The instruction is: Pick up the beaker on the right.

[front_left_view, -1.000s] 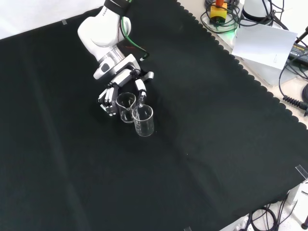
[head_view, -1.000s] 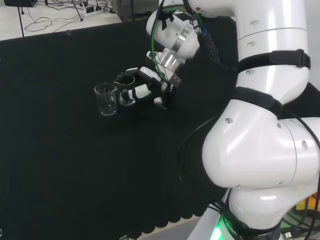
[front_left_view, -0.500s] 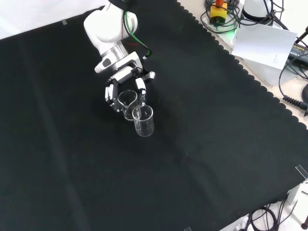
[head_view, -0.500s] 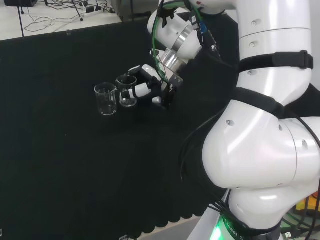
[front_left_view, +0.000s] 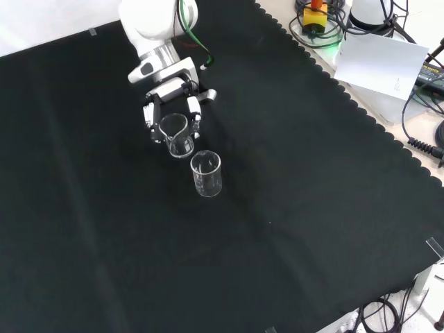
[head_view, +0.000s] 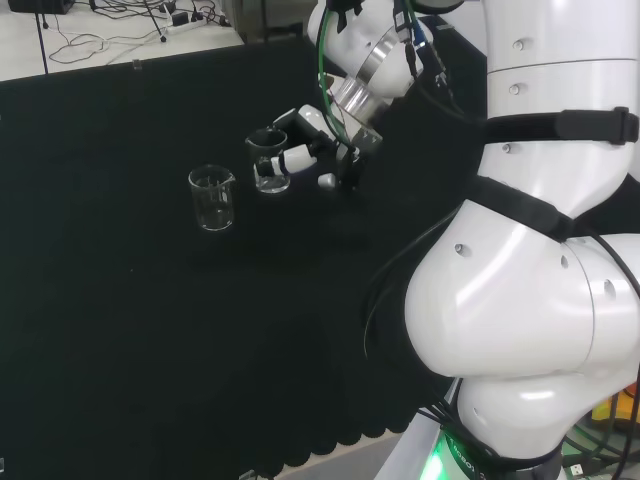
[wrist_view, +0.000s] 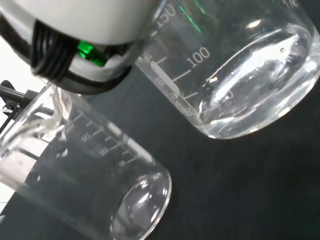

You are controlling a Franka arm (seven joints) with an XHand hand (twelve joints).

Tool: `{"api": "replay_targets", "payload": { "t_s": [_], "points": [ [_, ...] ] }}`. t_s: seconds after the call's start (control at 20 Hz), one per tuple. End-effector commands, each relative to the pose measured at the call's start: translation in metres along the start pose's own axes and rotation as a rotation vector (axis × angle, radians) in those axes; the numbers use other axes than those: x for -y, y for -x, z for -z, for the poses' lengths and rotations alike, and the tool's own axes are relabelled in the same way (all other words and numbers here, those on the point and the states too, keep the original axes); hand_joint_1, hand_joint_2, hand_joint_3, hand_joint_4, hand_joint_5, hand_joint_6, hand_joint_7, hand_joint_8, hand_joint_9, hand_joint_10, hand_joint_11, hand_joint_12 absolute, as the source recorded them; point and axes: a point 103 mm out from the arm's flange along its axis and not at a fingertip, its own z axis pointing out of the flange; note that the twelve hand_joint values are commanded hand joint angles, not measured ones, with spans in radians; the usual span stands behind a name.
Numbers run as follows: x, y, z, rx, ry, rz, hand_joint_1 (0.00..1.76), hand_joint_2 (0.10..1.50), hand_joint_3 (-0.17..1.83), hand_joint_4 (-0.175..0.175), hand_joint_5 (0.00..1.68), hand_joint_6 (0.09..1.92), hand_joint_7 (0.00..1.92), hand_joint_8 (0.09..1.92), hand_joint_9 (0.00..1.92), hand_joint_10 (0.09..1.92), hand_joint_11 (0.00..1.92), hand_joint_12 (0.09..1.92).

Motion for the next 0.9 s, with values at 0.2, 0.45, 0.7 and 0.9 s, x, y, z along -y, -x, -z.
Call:
{"api": "replay_targets", "payload": {
  "t_s": [0.2,0.45,0.7,0.9],
  "points": [
    [0.019,-0.010,0.043,0.117,-0.030,0.044,1.33,0.65,0.54,-0.175,1.48,0.20,1.56,0.09,1.56,0.12,1.21,0.85],
    [0.027,-0.024,0.052,0.172,-0.078,0.066,1.32,0.65,0.54,-0.175,1.48,0.20,1.56,0.09,1.56,0.12,1.21,0.85],
    [0.029,-0.045,0.050,0.237,-0.125,0.078,1.32,0.66,0.54,-0.175,1.48,0.20,1.56,0.09,1.56,0.12,1.21,0.84],
    [0.032,-0.052,0.055,0.263,-0.155,0.090,1.32,0.66,0.54,-0.175,1.48,0.20,1.56,0.09,1.56,0.12,1.20,0.84]
  ]
}}
